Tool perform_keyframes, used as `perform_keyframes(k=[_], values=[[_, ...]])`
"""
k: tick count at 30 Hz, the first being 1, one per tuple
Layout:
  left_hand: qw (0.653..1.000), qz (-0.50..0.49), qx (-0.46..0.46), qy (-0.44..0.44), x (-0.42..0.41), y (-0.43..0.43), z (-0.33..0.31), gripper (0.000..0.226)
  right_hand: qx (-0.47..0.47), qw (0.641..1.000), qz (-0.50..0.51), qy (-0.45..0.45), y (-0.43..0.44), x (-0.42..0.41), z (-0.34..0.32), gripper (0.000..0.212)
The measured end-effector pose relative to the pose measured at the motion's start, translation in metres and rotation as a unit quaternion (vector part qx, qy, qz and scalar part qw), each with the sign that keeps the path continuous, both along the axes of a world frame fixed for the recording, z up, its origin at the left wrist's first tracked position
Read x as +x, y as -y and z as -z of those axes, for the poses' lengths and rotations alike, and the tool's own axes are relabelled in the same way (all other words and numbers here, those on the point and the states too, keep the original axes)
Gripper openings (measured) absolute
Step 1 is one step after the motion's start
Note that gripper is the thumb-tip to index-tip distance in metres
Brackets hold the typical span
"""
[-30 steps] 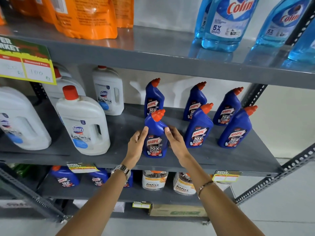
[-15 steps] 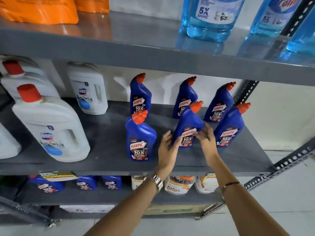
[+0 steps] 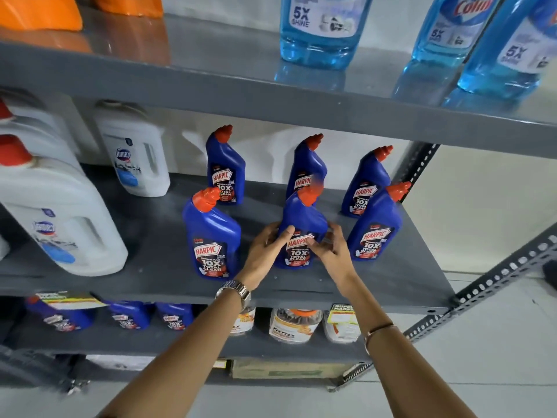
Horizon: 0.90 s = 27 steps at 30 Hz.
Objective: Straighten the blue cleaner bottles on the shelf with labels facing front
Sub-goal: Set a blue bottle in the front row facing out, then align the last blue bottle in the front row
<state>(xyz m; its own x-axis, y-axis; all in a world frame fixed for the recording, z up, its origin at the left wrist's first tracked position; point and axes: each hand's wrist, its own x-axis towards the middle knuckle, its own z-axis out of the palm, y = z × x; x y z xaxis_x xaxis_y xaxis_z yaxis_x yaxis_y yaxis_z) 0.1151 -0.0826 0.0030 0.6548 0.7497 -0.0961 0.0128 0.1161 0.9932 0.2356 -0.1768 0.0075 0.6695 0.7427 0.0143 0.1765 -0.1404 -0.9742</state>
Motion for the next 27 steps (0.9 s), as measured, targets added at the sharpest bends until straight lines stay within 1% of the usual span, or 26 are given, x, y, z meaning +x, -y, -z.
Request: perform_keyframes(k=[4,6,11,15,16,18,20,21,22,24,25,27], values=[[1.0,0.008,0.0,-0.006,-0.013,0.011,-0.001,0.037,-0.004,1.0,-0.011,0.019,0.012,-0.01,0.001,0.04],[1.0,0.011,0.002,-0.005,-0.019,0.018,-0.003,0.033,-0.002,1.0,-0.016,0.019,0.018,-0.014,0.001,0.04],[1.0,0.004,0.005,0.0,-0.024,0.024,0.001,0.029,0.001,1.0,-0.016,0.024,0.026,-0.022,0.002,0.039],[1.0,-0.008,-0.003,0.008,-0.024,0.028,-0.002,0.036,0.005,1.0,-0.015,0.024,0.026,-0.023,0.002,0.04],[0.999,-0.027,-0.006,0.029,-0.023,0.033,-0.005,0.035,0.007,0.999,-0.017,0.027,0.027,-0.023,0.001,0.04],[0.989,-0.119,-0.009,0.088,-0.02,0.049,-0.005,0.034,0.021,0.999,-0.005,0.03,0.033,-0.021,0.003,0.043],[0.967,-0.228,0.013,0.116,-0.017,0.072,0.007,0.036,0.045,0.997,0.059,0.024,0.044,-0.016,0.006,0.043],[0.963,-0.243,0.024,0.117,-0.015,0.087,0.015,0.034,0.056,0.992,0.108,0.021,0.051,-0.01,0.008,0.041],[0.965,-0.23,0.027,0.12,-0.011,0.102,0.022,0.03,0.066,0.985,0.159,0.017,0.058,-0.003,0.01,0.039],[0.978,-0.17,0.004,0.125,0.004,0.127,0.031,0.024,0.067,0.969,0.236,0.007,0.071,0.017,0.016,0.034],[0.984,-0.132,0.002,0.121,0.014,0.135,0.033,0.026,0.059,0.965,0.254,0.006,0.077,0.029,0.017,0.033],[0.994,-0.047,0.008,0.096,0.041,0.138,0.03,0.029,0.026,0.967,0.254,0.002,0.084,0.055,0.019,0.036]])
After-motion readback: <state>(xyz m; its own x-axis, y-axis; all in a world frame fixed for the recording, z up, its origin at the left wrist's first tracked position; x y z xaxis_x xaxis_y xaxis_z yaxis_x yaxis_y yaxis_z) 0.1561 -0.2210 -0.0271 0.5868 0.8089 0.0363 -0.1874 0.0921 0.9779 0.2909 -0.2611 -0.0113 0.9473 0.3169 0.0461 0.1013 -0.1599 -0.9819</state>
